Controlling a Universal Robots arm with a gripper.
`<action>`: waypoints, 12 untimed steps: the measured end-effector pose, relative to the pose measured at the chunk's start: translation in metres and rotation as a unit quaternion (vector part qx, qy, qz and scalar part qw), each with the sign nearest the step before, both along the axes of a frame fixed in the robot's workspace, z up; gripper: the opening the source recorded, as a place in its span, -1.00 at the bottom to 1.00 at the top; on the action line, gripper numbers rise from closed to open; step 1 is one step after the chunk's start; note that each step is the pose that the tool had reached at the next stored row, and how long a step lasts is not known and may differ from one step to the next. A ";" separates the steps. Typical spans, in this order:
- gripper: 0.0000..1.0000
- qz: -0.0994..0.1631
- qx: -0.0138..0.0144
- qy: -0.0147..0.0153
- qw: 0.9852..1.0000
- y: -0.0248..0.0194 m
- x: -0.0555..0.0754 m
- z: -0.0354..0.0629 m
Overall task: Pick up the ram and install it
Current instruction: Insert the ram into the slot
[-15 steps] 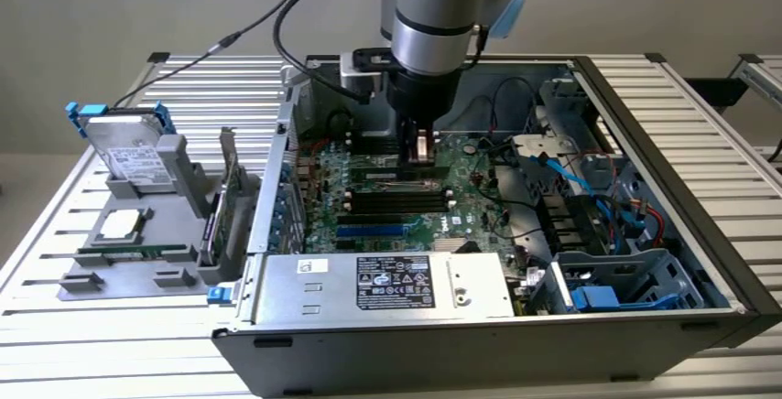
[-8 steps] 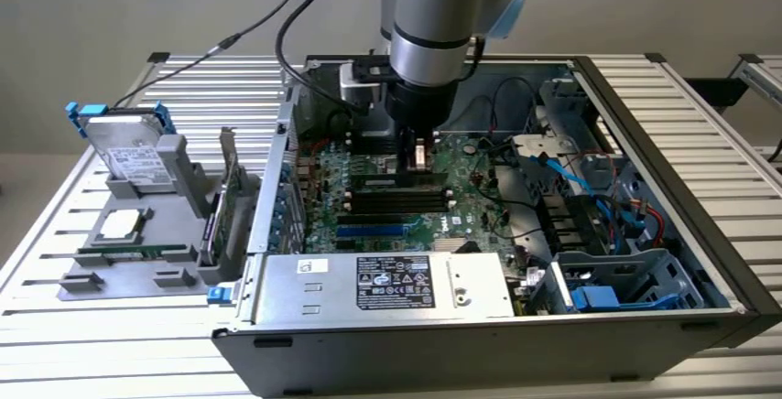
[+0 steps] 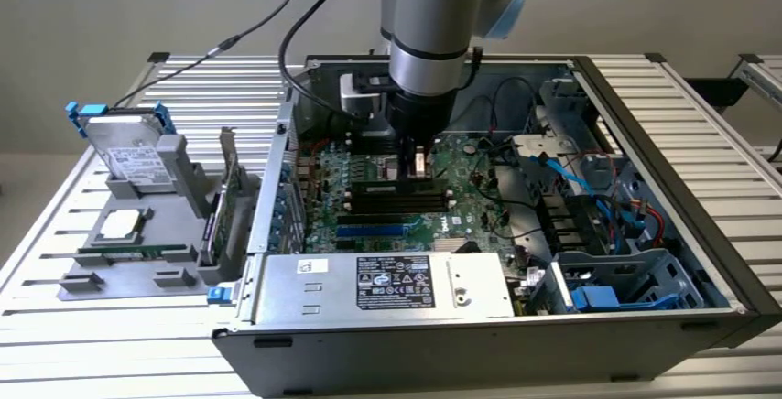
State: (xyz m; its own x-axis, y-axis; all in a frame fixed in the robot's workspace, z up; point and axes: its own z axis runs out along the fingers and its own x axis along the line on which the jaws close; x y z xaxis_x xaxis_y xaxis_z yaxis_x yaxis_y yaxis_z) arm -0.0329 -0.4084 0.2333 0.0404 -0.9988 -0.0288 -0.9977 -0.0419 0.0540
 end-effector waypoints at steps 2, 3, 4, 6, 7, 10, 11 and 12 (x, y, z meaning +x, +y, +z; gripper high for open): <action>-0.70 0.000 -0.002 -0.001 1.000 -0.0005 0.000 -0.0017; -0.70 0.000 -0.003 -0.002 1.000 -0.0009 0.000 -0.0026; -0.70 0.000 -0.004 -0.002 1.000 -0.0014 0.000 -0.0035; -0.70 0.000 -0.006 -0.002 1.000 -0.0019 0.000 -0.0043; -0.70 0.000 -0.006 -0.002 1.000 -0.0022 0.000 -0.0043; -0.70 0.000 -0.007 -0.002 1.000 -0.0028 0.000 -0.0055; -0.70 0.000 -0.008 -0.002 1.000 -0.0030 0.000 -0.0063; -0.70 -0.001 -0.009 -0.002 1.000 -0.0031 0.000 -0.0073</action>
State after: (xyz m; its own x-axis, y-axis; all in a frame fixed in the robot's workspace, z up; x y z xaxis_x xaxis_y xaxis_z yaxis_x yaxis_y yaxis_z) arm -0.0329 -0.4115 0.2260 0.0390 -0.9992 -0.0098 -0.9980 -0.0394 0.0503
